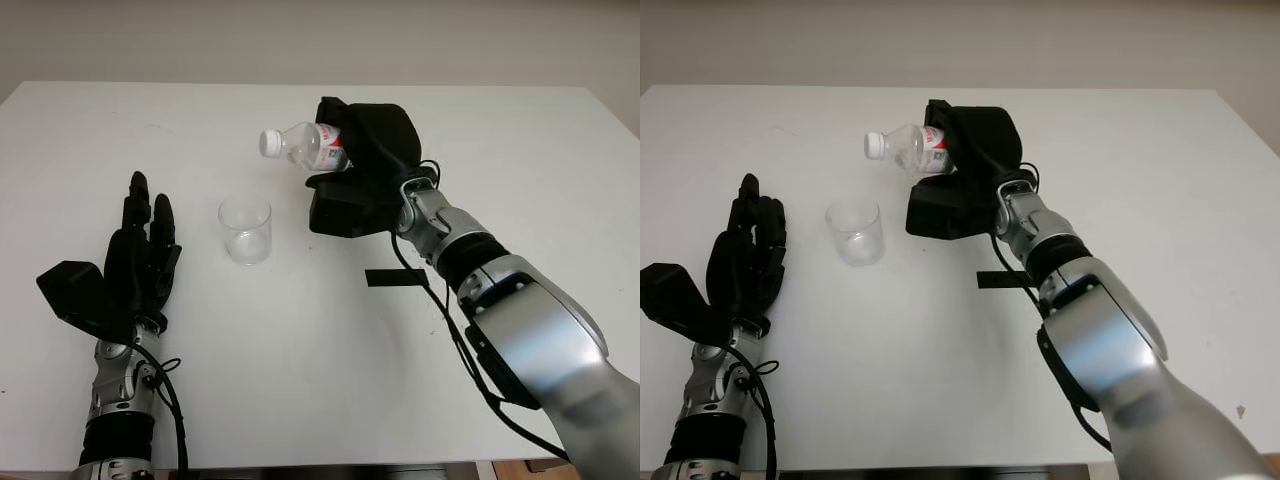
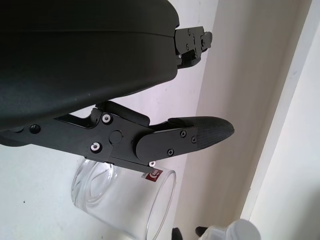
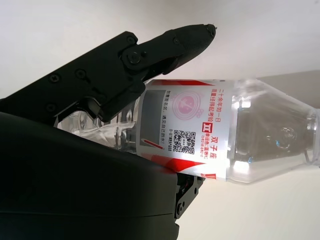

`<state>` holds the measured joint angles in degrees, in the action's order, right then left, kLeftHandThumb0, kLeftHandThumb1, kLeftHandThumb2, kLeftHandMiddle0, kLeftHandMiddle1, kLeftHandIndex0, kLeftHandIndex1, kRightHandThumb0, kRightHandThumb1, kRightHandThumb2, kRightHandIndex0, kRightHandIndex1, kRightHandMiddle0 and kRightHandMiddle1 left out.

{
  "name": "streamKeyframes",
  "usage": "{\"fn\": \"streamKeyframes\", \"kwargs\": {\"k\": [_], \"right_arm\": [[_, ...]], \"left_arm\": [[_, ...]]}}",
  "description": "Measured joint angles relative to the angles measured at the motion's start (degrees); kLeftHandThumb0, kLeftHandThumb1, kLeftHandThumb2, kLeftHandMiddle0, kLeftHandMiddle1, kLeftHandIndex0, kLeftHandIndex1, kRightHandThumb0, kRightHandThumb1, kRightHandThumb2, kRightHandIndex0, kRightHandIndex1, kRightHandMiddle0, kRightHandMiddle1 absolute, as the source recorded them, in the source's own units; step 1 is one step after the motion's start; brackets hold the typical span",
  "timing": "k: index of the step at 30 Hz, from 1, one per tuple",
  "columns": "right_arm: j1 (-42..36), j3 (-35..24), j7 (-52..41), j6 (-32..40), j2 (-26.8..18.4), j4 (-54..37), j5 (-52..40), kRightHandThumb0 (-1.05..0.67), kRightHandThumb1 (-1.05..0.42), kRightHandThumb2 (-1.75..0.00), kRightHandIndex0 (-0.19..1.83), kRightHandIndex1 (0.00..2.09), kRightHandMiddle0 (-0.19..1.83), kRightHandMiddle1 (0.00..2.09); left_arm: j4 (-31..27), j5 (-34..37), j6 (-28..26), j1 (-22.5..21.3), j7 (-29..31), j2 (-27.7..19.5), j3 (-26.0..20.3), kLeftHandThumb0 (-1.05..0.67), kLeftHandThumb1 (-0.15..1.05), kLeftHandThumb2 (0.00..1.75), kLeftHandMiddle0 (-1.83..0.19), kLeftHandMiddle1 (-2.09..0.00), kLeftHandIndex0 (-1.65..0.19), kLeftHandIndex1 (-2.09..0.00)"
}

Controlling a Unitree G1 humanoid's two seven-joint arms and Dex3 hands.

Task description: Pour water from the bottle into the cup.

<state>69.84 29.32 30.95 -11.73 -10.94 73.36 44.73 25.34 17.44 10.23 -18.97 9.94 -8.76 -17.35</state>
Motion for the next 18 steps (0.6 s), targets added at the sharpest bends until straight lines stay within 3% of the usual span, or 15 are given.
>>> {"fn": "streamKeyframes", "kwargs": {"k": [11, 18], "right_arm": [[1.4, 3.9, 2.3, 0.6, 1.0, 0.6, 2.5, -0.41, -1.05, -0.27, 1.24, 2.09, 0.71, 2.09], [2.3, 8.9, 9.6, -0.4, 0.8, 0.8, 7.8, -0.44, -1.05, -0.25, 1.33, 2.09, 0.76, 2.09]], "left_arm": [[1.0, -0.2, 1.2, -0.5, -0.3, 0.1, 0.0, -0.61, 1.05, 0.51, 0.12, -0.05, 0.11, -0.05], [1.3, -0.1, 1.6, -0.7, -0.7, 0.4, 0.0, -0.61, 1.05, 0.51, 0.12, -0.05, 0.12, -0.05]]}}
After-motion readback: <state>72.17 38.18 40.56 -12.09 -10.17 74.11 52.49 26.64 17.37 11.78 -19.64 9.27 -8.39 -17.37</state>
